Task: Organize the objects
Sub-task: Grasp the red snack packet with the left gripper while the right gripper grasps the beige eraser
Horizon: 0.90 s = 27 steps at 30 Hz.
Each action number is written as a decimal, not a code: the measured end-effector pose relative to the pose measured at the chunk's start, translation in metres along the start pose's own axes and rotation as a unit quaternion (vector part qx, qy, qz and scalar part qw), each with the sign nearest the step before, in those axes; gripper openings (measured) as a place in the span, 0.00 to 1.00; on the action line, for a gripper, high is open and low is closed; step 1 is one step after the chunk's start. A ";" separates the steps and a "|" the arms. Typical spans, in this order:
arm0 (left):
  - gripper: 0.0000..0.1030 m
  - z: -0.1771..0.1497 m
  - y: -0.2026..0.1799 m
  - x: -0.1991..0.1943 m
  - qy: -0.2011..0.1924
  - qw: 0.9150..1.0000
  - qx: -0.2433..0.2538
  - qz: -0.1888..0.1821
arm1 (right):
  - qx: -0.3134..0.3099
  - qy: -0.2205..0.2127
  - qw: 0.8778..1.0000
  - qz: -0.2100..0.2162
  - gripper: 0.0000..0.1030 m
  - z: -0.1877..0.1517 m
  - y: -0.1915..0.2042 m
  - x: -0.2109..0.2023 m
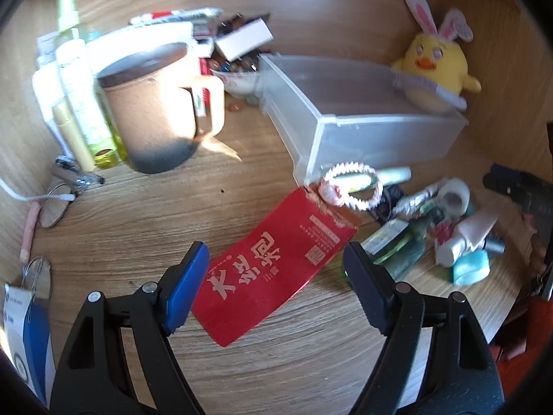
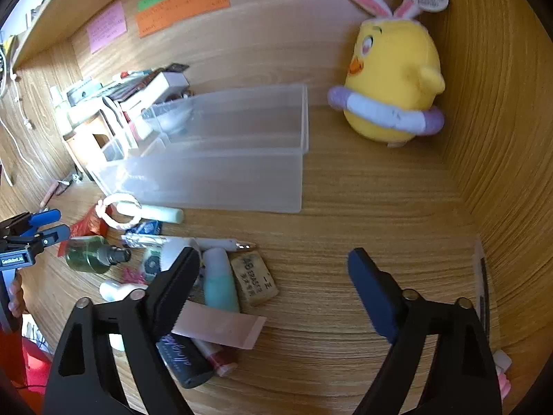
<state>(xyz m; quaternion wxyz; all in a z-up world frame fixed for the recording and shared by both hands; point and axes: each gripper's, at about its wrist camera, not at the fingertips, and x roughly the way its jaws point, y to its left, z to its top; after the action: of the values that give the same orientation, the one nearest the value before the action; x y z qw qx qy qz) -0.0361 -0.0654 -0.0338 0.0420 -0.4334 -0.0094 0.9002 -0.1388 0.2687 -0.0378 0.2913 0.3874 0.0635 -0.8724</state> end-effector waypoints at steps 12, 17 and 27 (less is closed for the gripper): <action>0.78 0.013 -0.004 0.034 0.062 0.997 0.040 -0.008 | -0.029 0.048 0.998 -0.017 0.55 -0.005 0.003 0.024; 0.78 0.019 -0.006 0.041 0.059 0.997 0.046 -0.007 | -0.042 0.070 0.997 0.000 0.53 -0.005 0.002 0.031; 0.59 0.020 -0.007 0.045 0.041 0.998 0.042 -0.007 | -0.063 0.088 0.994 0.019 0.52 -0.002 0.008 0.040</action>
<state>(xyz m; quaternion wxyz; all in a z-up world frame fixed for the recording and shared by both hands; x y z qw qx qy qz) -0.0796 -0.0541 -0.0560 0.0669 -0.4677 0.0274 0.8809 -0.1542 0.2446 -0.0663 0.3248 0.4451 0.1362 -0.8233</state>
